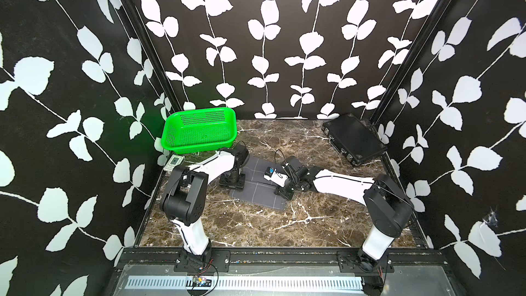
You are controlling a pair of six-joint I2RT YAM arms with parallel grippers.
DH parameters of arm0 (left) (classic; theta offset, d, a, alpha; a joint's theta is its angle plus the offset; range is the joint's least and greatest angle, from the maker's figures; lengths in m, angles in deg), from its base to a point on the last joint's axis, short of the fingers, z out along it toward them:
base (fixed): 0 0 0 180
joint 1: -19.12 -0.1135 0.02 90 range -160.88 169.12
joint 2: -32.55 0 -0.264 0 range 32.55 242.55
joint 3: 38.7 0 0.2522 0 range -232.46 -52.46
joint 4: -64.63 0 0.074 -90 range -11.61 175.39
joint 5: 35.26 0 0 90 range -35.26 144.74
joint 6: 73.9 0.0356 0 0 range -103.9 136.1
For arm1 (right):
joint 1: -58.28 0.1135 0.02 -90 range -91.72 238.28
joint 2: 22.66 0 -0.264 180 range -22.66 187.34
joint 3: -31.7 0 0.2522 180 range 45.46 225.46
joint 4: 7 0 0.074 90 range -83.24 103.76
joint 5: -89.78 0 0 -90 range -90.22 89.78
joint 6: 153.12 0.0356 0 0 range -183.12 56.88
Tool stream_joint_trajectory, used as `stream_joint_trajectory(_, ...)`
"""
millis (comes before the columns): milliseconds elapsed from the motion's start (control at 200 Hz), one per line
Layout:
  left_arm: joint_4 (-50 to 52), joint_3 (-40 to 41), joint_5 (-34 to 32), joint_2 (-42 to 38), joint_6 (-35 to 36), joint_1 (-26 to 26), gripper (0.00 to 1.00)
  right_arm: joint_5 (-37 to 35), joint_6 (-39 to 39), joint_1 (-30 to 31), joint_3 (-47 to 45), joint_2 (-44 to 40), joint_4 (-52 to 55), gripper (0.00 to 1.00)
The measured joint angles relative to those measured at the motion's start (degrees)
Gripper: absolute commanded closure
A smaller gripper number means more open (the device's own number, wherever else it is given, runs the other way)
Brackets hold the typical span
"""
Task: Roll up the pillowcase
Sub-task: Roll the pillowcase at the center of the board.
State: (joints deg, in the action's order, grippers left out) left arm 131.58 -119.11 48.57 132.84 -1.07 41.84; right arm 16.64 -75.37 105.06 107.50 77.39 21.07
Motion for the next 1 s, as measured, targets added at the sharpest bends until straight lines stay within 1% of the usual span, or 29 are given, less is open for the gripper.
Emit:
stream_joint_trajectory(75,0.81,0.00,-0.46,-1.53,-1.22,0.00,0.34,-0.17,-0.02,0.09,0.07,1.27,-0.79,0.72)
stream_joint_trajectory(150,1.42,0.20,-0.63,-4.68,-3.52,0.52,0.32,-0.37,0.00,0.11,0.07,3.45,-0.81,0.72)
stream_joint_trajectory(280,0.66,3.87,-0.20,-14.32,-11.04,2.40,0.32,-0.33,0.04,0.11,0.07,5.55,-1.11,0.71)
stream_joint_trajectory(345,-1.31,7.63,0.74,-19.74,-16.87,4.13,0.32,-0.33,0.15,0.11,0.07,5.35,-1.27,0.69)
stream_joint_trajectory(395,-4.17,11.78,1.70,-23.89,-23.02,5.90,0.32,-0.31,0.33,0.11,0.04,5.22,-1.33,0.67)
stream_joint_trajectory(490,-9.46,18.80,2.67,-28.30,-34.71,10.08,0.32,-0.33,1.11,0.09,-0.09,4.46,-1.57,0.64)
stream_joint_trajectory(600,-16.48,24.35,2.43,-28.83,-47.19,15.39,0.32,-0.13,2.19,0.04,-1.11,1.88,-2.58,0.60)
stream_joint_trajectory(730,-25.14,28.24,2.03,-27.50,-58.25,19.63,0.36,-0.11,2.86,-0.11,-2.51,-1.66,-3.41,0.57)
stream_joint_trajectory(785,-29.09,29.59,1.99,-26.18,-61.70,20.61,0.40,-0.15,2.97,-0.13,-2.84,-2.93,-3.43,0.56)
stream_joint_trajectory(850,-33.48,31.32,1.77,-24.17,-65.59,21.62,0.41,-0.24,2.99,-0.22,-2.91,-3.89,-3.41,0.56)
stream_joint_trajectory(950,-39.15,32.52,1.33,-22.69,-69.13,22.25,0.46,-0.48,2.97,-0.42,-2.95,-4.76,-3.41,0.55)
stream_joint_trajectory(1000,-41.51,32.85,1.18,-22.01,-70.47,22.25,0.50,-0.66,2.99,-0.52,-3.08,-5.05,-3.41,0.55)
